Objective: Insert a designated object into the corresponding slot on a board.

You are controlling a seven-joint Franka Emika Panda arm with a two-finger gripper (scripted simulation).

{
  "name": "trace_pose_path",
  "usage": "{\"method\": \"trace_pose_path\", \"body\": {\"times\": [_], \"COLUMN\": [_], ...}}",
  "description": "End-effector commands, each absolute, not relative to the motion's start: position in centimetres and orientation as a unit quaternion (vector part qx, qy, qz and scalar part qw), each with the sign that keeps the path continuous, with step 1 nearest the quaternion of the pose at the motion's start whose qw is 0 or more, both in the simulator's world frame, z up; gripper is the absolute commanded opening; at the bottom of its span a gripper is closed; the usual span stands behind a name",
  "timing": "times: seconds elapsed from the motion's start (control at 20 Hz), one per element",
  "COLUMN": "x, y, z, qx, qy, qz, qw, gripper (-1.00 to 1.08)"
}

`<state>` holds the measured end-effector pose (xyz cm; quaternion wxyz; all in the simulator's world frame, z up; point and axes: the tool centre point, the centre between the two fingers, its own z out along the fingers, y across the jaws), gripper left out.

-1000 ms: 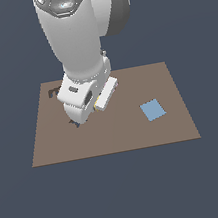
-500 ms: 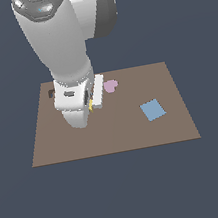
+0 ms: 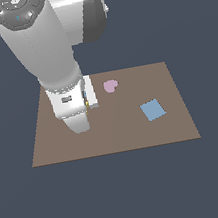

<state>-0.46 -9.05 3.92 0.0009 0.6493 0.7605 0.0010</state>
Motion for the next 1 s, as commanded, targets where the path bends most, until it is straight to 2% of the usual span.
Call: {"method": "trace_pose_path", "body": {"times": [0.0,0.95], "x": [0.0,2.1], "y": [-9.5,-10.9], "z": [4.0,4.1], "qx": [0.618,0.484], "qy": [0.786,0.875], "qz": [0.001,0.001], "qw": [0.001,0.001], "gripper": [-1.00,-1.00]}}
